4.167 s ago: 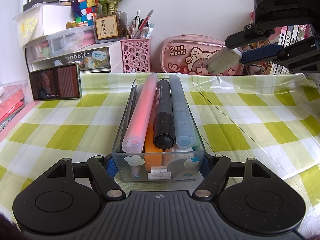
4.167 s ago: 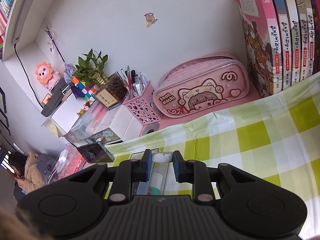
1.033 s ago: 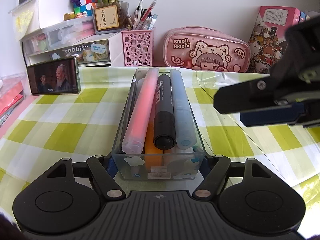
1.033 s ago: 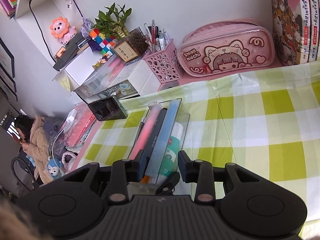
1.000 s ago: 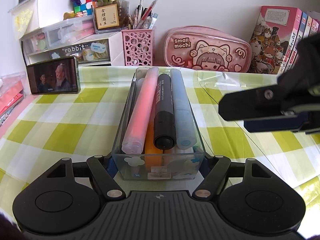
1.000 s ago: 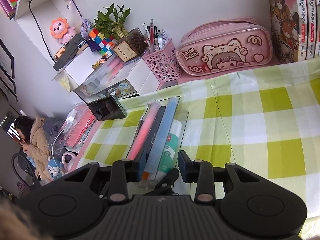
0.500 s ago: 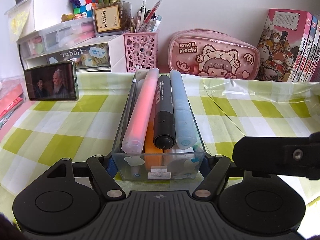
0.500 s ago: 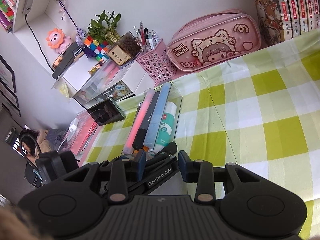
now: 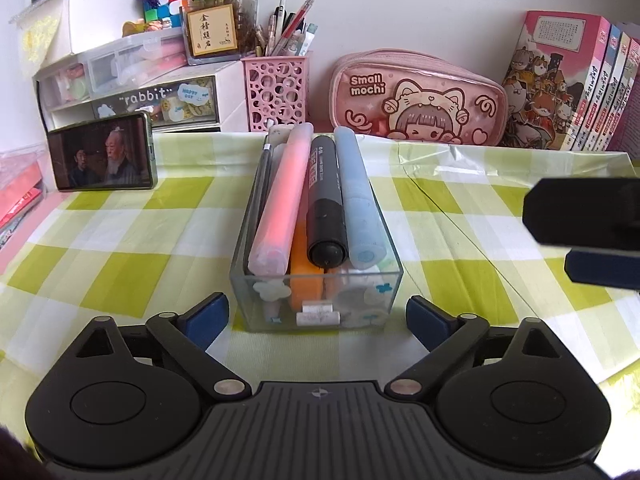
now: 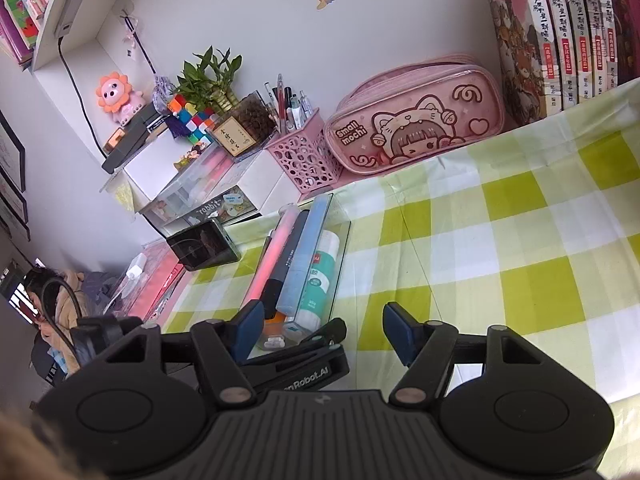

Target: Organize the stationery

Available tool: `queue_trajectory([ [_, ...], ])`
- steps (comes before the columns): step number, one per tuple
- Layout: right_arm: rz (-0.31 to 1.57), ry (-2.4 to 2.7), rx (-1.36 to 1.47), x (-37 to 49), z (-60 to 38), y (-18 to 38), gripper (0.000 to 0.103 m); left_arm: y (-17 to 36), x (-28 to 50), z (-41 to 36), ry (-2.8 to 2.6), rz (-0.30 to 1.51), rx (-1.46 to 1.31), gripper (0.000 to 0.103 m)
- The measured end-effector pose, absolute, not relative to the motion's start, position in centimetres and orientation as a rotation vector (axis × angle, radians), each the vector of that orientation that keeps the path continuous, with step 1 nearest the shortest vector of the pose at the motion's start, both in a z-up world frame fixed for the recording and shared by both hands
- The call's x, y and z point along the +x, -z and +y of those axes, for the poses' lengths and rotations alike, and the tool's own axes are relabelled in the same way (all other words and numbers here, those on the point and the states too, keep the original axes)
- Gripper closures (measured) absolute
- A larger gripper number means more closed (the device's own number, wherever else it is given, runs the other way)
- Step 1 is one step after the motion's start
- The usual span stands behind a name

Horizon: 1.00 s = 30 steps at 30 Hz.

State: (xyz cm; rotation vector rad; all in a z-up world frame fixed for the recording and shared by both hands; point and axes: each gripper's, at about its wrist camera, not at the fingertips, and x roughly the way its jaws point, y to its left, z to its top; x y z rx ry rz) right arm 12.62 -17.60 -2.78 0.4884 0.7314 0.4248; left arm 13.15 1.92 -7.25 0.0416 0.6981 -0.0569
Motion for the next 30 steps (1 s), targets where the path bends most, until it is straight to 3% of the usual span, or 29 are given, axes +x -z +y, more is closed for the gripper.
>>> queue_trajectory([
  [8, 0.729, -0.414, 0.416, 11.2, -18.0, 3.2, 0.016, 5.3, 6.5, 4.9, 0.036, 0.609, -0.011, 0.007],
  [20, 0.592, -0.458, 0.125, 5.8, -12.9, 1.0, 0.014, 2.8, 4.5, 5.3, -0.090, 0.638, 0.015, 0.005],
  [30, 0.594, -0.380, 0.131, 2.9, -14.1, 0.1, 0.013, 1.8, 1.6, 4.7, -0.081, 0.608, 0.020, 0.005],
])
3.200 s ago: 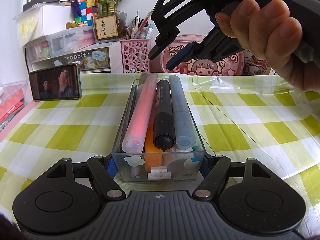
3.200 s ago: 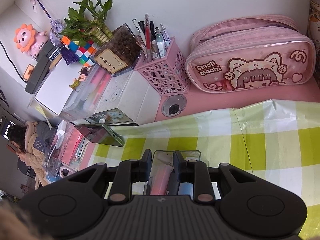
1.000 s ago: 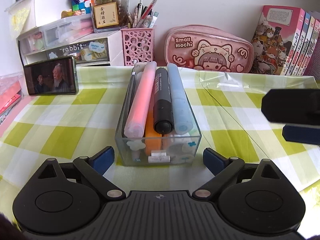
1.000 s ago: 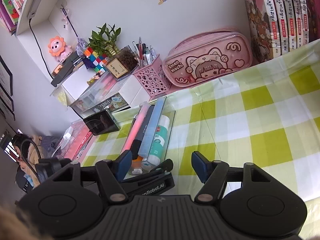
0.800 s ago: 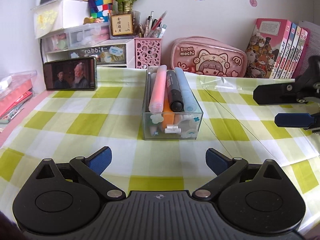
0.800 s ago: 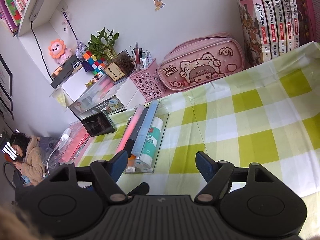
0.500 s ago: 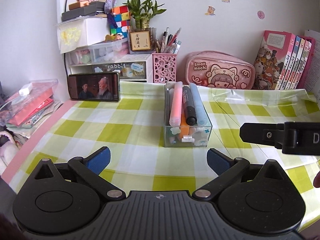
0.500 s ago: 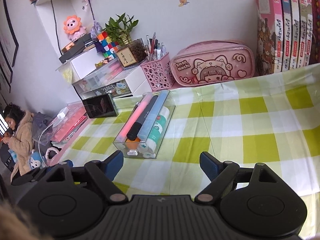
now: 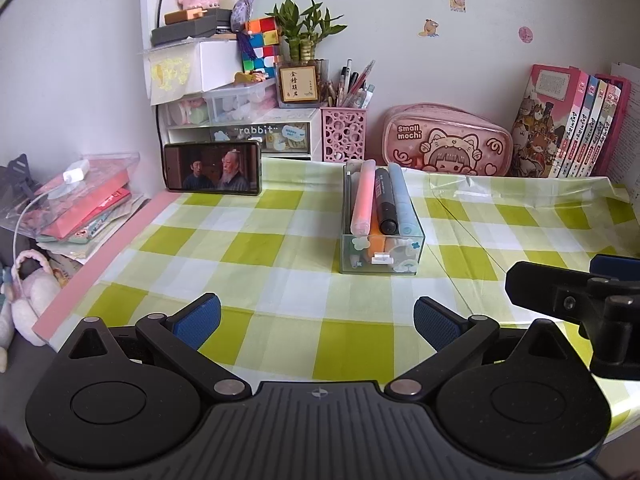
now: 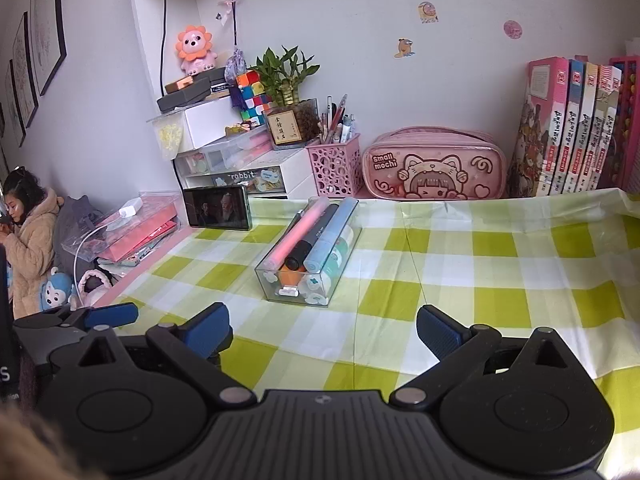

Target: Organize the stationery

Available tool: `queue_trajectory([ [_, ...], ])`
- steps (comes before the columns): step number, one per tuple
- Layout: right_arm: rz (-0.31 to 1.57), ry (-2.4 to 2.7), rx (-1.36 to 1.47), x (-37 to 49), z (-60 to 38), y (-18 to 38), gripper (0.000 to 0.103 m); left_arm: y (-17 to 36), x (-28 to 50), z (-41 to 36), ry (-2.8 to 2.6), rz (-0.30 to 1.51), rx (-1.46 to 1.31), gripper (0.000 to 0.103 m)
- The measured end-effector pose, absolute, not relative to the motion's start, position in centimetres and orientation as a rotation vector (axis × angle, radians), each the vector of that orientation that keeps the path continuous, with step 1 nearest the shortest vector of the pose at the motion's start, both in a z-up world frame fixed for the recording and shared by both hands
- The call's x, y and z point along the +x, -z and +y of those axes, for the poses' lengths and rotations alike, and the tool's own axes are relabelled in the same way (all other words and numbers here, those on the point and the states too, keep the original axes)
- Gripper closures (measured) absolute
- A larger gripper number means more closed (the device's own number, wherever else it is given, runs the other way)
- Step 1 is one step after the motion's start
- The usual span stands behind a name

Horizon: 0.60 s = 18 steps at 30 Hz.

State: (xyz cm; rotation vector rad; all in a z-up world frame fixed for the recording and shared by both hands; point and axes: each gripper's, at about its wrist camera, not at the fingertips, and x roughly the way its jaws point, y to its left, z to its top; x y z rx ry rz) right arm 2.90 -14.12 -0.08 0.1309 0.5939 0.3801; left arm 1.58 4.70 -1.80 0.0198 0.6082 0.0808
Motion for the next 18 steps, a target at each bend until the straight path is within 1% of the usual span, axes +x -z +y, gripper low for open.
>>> queue_trajectory([
  [9, 0.586, -0.381, 0.090, 0.1, -14.9, -0.7, 0.012, 1.0, -0.9, 4.8, -0.042, 0.561, 0.026, 0.005],
  [18, 0.571, -0.361, 0.078, -0.6, -14.3, -1.2, 0.012, 0.9, -1.1, 4.7, -0.036, 0.549, 0.027, 0.005],
])
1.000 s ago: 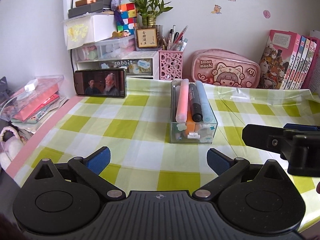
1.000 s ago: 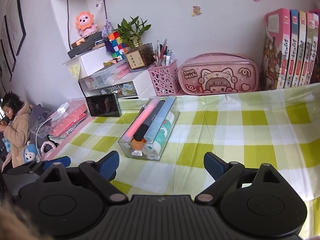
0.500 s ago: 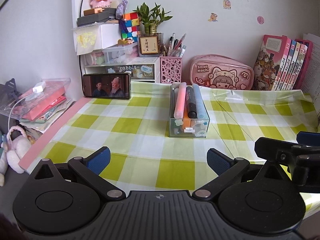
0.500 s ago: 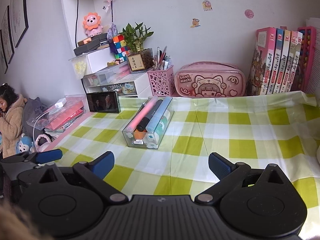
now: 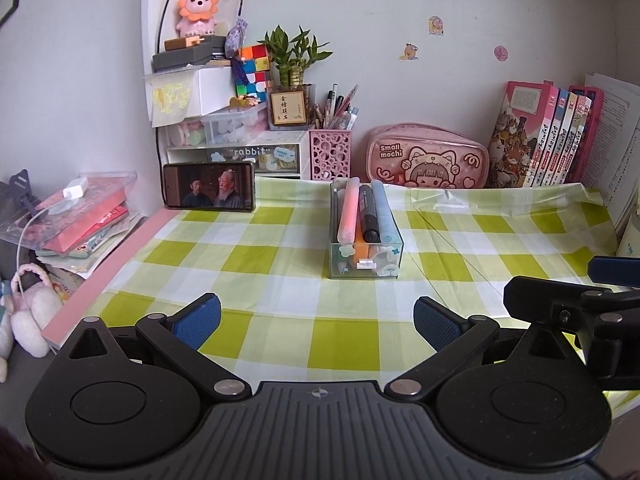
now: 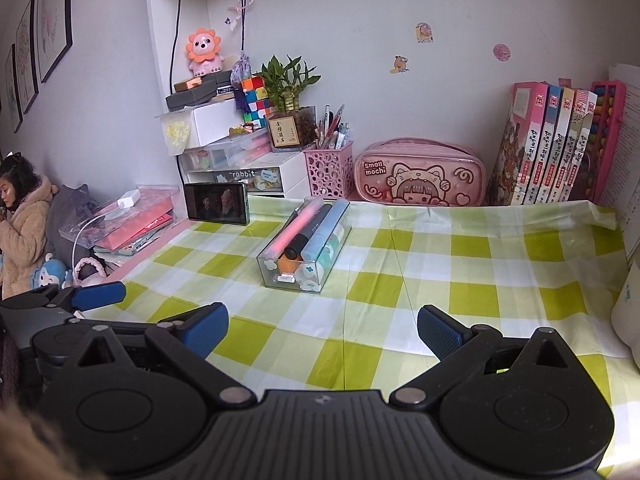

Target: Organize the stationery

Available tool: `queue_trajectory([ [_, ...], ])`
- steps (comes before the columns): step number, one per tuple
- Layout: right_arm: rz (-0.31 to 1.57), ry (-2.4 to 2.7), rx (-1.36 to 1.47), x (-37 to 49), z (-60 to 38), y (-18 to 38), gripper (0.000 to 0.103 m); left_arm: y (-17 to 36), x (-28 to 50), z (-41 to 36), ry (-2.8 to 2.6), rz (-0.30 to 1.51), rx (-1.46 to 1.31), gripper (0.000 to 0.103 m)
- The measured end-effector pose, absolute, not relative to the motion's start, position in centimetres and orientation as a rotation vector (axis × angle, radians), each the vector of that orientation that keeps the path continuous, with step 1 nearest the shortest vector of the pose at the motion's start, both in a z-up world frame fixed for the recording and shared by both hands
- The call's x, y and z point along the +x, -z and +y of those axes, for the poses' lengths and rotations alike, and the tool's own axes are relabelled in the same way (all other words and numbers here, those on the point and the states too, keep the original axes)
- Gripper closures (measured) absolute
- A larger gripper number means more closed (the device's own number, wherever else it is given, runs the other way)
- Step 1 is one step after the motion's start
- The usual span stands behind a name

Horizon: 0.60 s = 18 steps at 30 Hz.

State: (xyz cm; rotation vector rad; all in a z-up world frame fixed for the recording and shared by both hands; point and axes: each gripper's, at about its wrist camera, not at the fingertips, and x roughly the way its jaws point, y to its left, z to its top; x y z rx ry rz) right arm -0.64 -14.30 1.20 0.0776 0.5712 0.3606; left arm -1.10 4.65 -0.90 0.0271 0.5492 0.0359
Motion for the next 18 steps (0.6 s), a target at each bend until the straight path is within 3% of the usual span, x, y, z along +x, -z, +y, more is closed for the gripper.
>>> queue_trajectory([
  [18, 0.554, -0.301, 0.054, -0.81, -13.48, -1.24, 0.012, 1.39, -0.60, 5.31, -0.052, 0.565, -0.013, 0.005],
])
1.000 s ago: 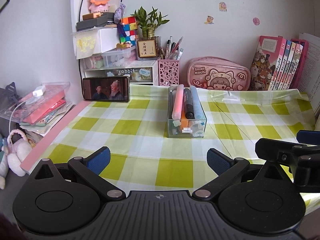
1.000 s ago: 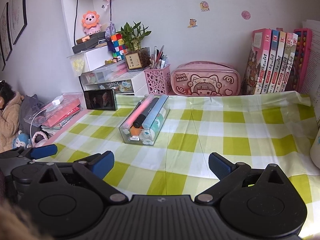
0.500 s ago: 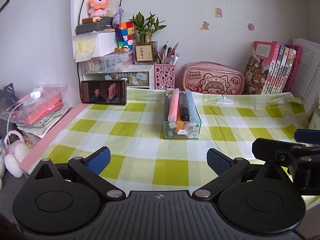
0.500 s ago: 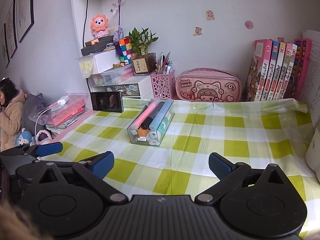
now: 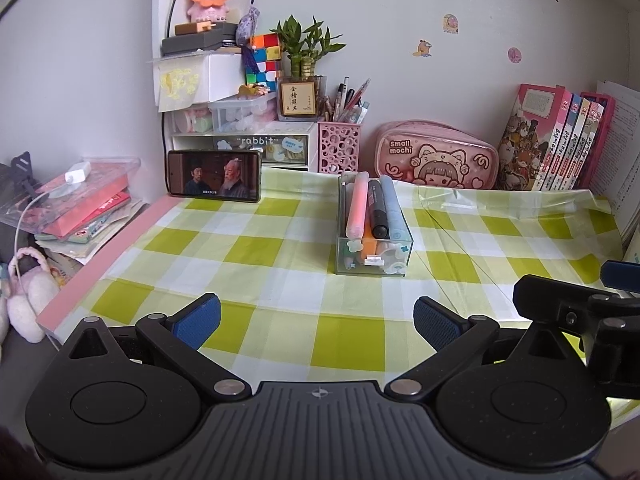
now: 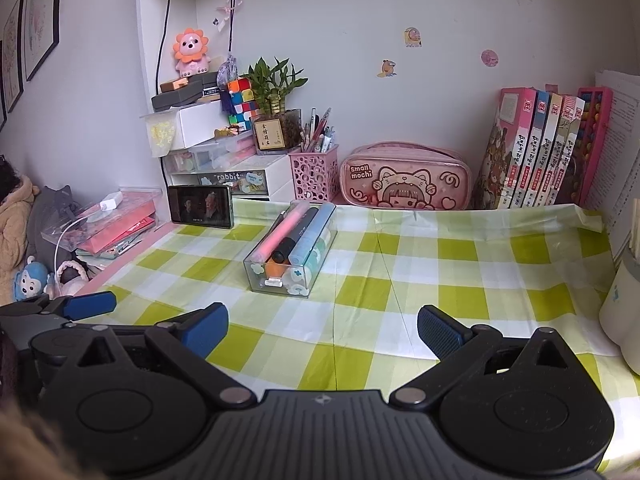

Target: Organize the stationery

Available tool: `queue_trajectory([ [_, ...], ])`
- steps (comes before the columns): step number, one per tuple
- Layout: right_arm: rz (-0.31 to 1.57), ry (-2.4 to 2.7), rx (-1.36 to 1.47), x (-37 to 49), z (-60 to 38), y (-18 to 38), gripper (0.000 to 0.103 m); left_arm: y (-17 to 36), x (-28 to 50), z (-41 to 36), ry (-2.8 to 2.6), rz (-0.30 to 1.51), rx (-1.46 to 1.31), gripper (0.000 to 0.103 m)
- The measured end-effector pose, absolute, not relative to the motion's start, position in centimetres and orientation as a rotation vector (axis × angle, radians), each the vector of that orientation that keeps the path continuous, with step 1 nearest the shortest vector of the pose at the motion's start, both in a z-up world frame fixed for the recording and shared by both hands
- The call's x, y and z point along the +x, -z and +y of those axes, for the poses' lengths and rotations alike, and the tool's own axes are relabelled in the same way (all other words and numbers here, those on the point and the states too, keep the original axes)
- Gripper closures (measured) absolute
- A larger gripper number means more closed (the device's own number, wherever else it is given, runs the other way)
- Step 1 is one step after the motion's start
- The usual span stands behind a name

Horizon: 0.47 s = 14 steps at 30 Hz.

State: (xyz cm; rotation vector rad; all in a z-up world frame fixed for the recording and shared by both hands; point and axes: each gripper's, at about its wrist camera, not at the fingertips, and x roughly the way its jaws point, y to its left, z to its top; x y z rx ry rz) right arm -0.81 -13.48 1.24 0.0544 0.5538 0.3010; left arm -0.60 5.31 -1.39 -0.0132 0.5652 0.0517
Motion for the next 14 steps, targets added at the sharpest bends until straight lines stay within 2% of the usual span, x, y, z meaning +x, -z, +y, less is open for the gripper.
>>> queue_trajectory([
  [14, 0.558, -0.302, 0.059, -0.82, -13.30, -1.30, 0.012, 1.46, -0.54, 5.21, -0.056, 0.570, -0.010, 0.005],
])
